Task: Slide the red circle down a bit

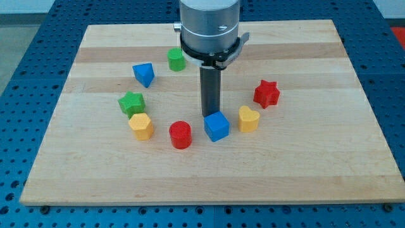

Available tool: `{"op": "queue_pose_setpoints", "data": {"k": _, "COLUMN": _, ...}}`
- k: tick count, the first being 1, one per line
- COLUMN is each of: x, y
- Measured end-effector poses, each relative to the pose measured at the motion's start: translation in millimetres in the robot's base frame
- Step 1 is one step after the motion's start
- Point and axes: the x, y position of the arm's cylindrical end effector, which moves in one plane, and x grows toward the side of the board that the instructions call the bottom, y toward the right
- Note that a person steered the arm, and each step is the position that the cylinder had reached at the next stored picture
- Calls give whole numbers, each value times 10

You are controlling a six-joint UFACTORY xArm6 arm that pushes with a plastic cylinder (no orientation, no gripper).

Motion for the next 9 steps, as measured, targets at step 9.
{"op": "queue_pose_setpoints", "data": {"k": 9, "x": 324, "y": -564}}
